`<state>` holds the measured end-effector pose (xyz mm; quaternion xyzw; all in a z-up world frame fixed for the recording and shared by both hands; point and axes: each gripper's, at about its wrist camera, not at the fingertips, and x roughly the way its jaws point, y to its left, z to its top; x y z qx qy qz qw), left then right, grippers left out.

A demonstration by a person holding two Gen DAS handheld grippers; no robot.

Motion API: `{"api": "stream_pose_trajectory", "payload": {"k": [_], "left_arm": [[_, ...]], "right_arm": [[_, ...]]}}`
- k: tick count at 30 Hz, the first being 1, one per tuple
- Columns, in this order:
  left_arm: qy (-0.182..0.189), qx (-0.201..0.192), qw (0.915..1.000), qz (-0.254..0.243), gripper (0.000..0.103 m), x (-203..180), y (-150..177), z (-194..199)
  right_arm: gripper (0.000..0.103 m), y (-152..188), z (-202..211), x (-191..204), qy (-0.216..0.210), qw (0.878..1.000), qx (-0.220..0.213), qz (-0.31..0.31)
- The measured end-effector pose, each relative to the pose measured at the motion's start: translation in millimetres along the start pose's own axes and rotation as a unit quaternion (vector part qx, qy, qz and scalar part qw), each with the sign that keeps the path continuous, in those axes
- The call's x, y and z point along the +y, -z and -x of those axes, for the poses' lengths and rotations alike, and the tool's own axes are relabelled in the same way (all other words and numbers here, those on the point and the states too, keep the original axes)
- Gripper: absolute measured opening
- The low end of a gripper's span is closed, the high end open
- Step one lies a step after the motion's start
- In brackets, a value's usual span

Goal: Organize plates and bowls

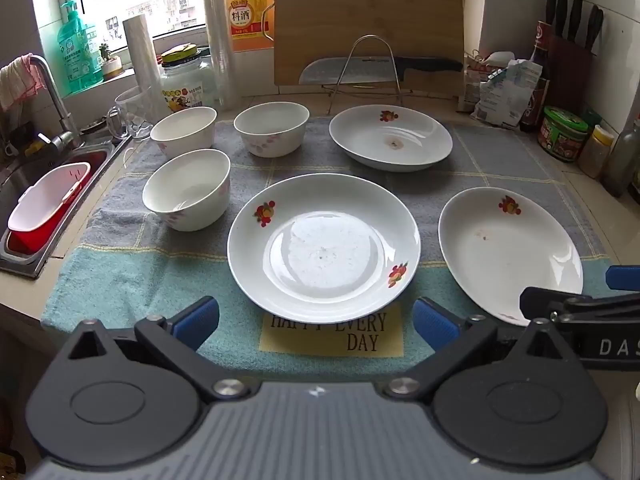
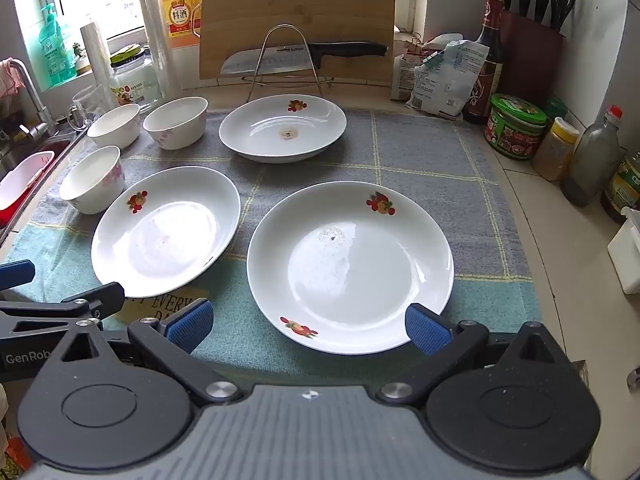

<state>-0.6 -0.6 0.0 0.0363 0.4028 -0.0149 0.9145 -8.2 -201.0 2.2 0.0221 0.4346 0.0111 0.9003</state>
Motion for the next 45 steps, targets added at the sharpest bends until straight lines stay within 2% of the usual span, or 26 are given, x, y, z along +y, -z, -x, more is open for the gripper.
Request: {"api": "stream_pose_trajectory", "payload": {"k": [45], "left_arm": [[-0.013,0.001,0.9998,0.012,0.102,12,-2,7]], "right_arm": [[0.103,-4,10,13,-0.007,1.0,-0.012,0.021]]}}
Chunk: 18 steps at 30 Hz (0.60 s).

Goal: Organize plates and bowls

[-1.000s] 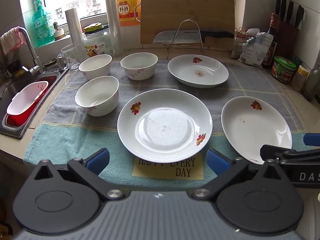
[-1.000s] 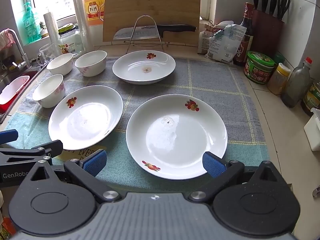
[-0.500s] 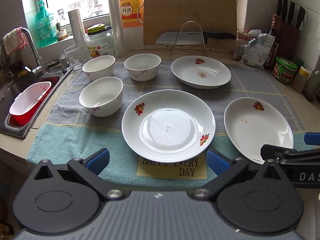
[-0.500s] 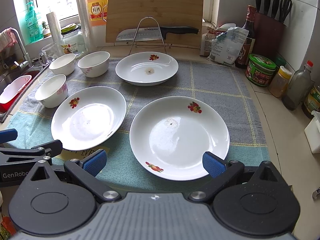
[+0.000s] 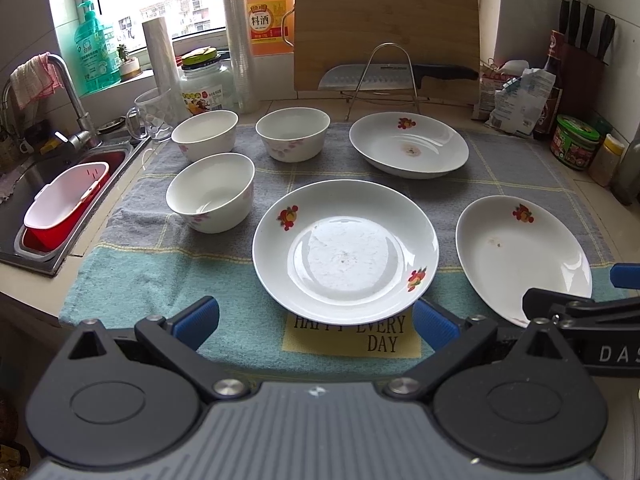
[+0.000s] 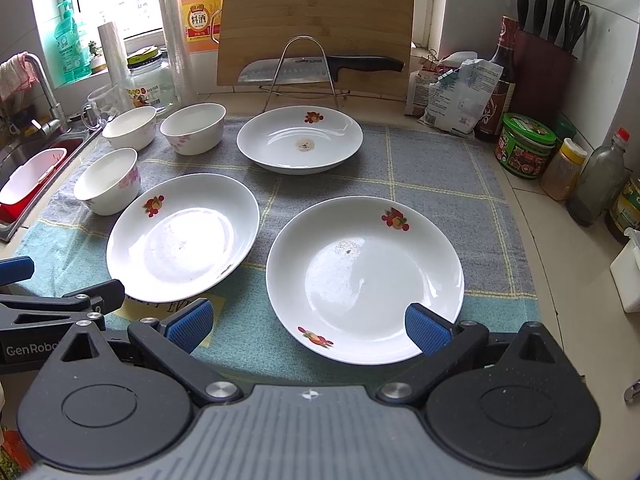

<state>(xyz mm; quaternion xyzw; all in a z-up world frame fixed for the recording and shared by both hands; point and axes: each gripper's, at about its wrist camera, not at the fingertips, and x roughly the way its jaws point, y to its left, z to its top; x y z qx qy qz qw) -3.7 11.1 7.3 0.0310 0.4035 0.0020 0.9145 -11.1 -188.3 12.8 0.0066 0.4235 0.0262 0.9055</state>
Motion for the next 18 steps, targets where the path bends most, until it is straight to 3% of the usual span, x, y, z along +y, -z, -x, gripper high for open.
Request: {"api": "stream_pose_trajectory", "payload": {"k": [18], "left_arm": [[-0.002,0.001,1.0,0.001,0.102,5.6,-0.3,0.2]], "right_arm": [[0.103,-0.8,-0.8,6.3,-0.001,1.0,0.0,0.003]]}}
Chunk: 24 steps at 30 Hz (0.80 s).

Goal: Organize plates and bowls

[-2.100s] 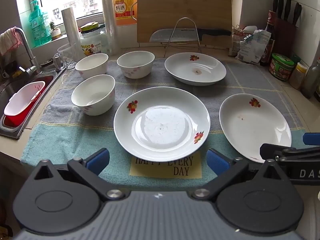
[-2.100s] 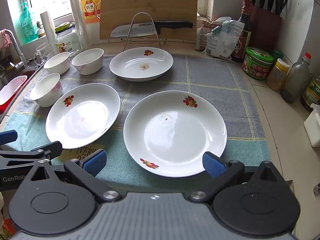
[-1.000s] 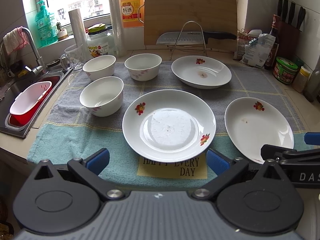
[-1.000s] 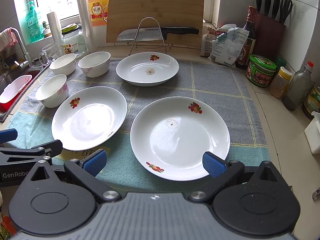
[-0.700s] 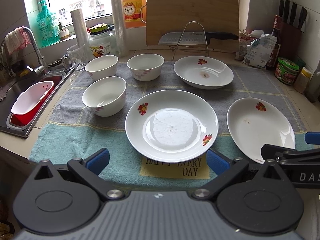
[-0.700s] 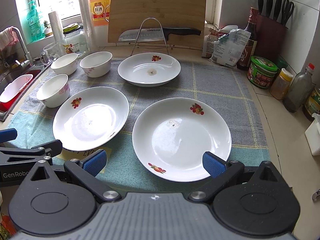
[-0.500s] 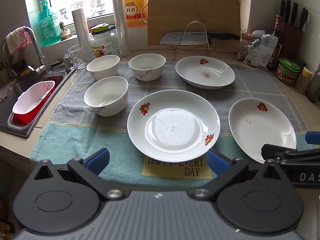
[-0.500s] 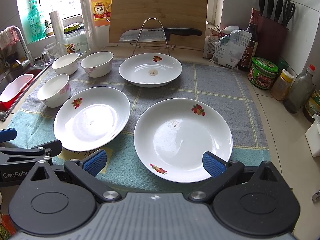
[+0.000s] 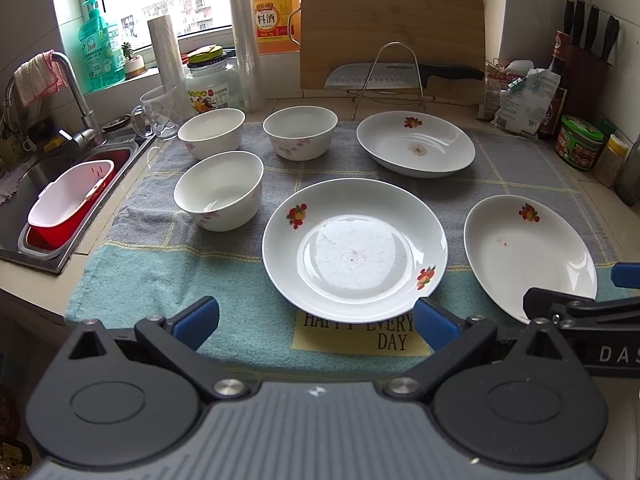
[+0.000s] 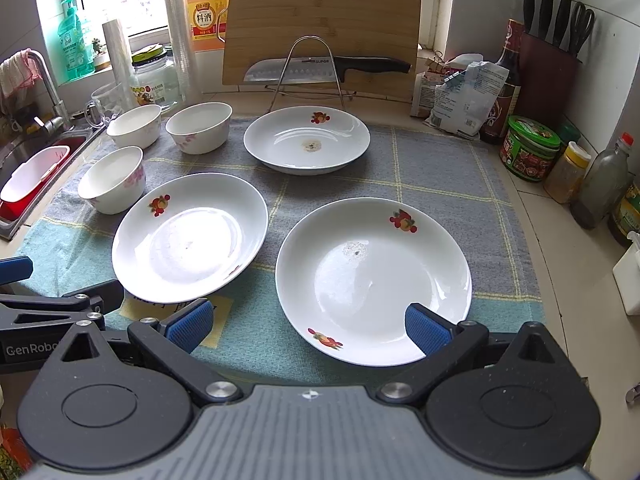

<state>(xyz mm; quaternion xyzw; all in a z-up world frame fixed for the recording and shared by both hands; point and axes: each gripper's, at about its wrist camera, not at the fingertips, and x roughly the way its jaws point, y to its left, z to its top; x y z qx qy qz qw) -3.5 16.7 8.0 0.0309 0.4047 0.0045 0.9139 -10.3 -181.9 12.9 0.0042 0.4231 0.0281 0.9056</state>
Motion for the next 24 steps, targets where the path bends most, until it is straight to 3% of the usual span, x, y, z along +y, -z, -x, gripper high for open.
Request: {"api": "stream_pose_trajectory", "payload": {"k": [24], "left_arm": [[-0.002,-0.003,1.0,-0.002,0.102,-0.2,-1.7,2.7]], "right_arm": [[0.103,0.2,2.8,-0.3,-0.001,1.0,-0.004,0.0]]}}
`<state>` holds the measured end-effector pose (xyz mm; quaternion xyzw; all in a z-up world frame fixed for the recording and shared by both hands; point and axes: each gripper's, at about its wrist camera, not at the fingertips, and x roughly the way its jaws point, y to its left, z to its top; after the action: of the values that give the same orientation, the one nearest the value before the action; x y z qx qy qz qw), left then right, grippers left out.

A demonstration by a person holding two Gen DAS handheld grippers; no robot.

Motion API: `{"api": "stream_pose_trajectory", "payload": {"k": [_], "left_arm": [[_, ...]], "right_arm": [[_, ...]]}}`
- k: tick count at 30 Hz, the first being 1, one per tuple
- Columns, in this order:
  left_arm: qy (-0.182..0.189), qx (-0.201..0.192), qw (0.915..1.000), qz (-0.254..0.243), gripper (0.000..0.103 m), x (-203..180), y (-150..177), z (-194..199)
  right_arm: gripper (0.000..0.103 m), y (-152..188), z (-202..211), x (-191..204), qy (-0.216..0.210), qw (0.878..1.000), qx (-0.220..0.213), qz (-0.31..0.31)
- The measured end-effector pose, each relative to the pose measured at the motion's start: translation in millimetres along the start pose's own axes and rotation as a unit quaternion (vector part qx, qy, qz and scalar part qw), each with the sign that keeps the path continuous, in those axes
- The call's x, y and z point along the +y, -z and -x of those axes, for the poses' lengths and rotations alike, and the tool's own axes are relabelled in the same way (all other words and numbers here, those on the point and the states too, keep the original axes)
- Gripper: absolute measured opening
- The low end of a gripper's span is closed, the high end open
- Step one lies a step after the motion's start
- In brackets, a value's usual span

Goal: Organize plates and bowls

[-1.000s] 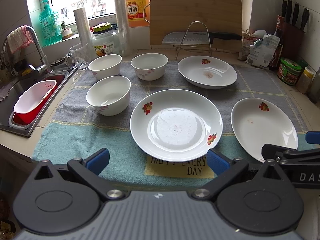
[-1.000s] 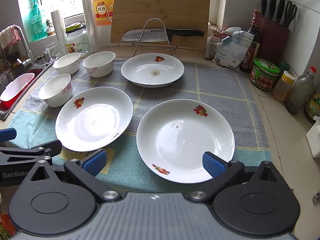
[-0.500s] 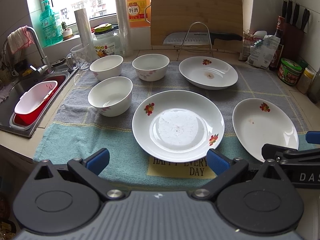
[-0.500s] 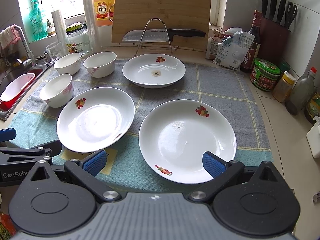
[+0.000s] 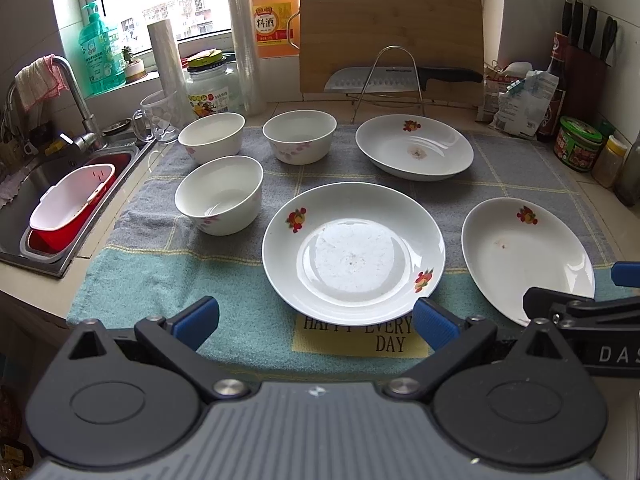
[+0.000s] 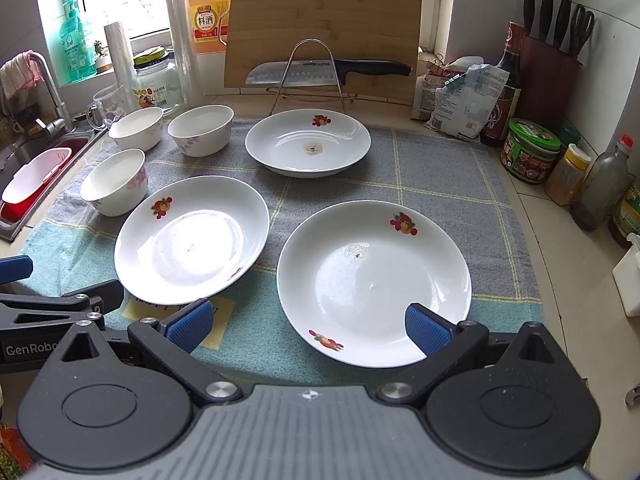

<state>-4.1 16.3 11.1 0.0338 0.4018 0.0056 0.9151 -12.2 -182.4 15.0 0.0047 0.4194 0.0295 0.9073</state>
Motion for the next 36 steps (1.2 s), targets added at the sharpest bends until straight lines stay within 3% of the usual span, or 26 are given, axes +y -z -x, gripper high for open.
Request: {"api": "stream_pose_trajectory", "payload": {"k": [16,28,36], "left_arm": [[0.009,-0.009,0.9999,-0.002,0.102,-8,-4,3],[0.019,-0.017,0.9997,-0.003,0.102,-13,-1,3],[0.049,-0.025,0.9984,0.017,0.102,-12,2,-2]], "right_arm": [[0.103,3,5,-6,-0.009,1.0,-0.017,0.013],[0.103,16,7,-27,-0.043,0.996,-0.064,0.042],[0.103,39,-17,-57,-0.035,0.998,-0.032,0.033]]}}
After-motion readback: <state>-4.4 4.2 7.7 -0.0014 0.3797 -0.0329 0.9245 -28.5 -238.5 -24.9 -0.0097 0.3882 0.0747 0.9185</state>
